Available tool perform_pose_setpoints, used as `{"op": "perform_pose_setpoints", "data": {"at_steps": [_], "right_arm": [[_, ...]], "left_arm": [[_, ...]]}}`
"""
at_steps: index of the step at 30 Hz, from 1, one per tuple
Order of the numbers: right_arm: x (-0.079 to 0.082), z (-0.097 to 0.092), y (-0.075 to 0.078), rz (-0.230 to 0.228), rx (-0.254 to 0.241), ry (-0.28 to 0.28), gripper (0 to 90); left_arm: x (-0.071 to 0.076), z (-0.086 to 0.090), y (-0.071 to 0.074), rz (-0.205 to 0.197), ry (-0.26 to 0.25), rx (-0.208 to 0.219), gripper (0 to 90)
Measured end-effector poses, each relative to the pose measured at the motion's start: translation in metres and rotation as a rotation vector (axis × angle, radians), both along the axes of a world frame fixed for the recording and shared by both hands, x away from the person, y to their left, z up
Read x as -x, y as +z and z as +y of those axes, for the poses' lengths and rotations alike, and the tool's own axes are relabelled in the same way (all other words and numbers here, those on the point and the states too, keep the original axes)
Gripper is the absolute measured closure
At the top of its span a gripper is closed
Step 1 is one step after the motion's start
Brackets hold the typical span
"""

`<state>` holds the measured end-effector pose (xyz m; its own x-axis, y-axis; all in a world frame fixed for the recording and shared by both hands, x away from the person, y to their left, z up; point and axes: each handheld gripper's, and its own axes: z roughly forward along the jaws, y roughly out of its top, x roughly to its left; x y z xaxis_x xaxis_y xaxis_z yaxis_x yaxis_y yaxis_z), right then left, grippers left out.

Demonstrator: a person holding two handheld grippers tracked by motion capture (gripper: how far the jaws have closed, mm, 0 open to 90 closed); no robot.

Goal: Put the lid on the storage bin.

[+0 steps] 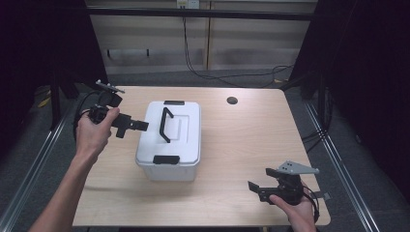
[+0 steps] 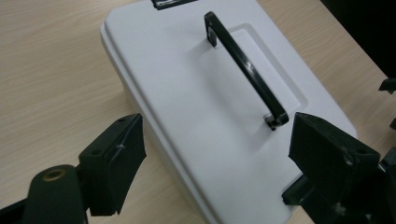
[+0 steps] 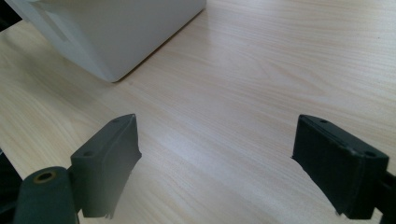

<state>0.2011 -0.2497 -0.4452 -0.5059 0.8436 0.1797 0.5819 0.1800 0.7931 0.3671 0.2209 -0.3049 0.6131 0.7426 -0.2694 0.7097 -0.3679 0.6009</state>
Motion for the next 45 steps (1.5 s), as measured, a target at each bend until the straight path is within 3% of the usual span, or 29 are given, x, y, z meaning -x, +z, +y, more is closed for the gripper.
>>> {"op": "perform_pose_setpoints", "data": {"at_steps": [5,8,11,19,24,36,40,45], "right_arm": [[0.000,0.000,0.000,0.001,-0.001,-0.002,13.9],[0.000,0.000,0.000,0.003,0.000,-0.003,13.9],[0.000,0.000,0.000,0.003,0.000,-0.003,13.9],[0.000,0.000,0.000,0.000,0.002,-0.004,13.9],[0.000,0.000,0.000,0.004,-0.002,-0.010,13.9],[0.000,0.000,0.000,0.002,-0.001,-0.009,13.9],[0.000,0.001,0.000,0.003,-0.002,-0.007,13.9],[0.000,0.001,0.000,0.001,-0.002,-0.006,14.0]], "left_arm": [[0.009,0.011,-0.008,-0.048,-0.007,-0.016,18.0],[0.013,0.020,-0.016,-0.045,-0.010,0.008,18.0],[0.019,0.026,-0.023,-0.055,0.004,-0.003,18.0],[0.032,0.059,-0.043,-0.012,0.023,0.025,18.1],[0.039,0.076,-0.052,-0.013,0.039,0.067,18.0],[0.069,0.086,-0.078,-0.072,0.041,0.052,18.8],[0.084,0.082,-0.091,-0.092,0.035,-0.010,18.7],[0.093,0.087,-0.108,-0.098,0.069,0.018,18.7]]}}
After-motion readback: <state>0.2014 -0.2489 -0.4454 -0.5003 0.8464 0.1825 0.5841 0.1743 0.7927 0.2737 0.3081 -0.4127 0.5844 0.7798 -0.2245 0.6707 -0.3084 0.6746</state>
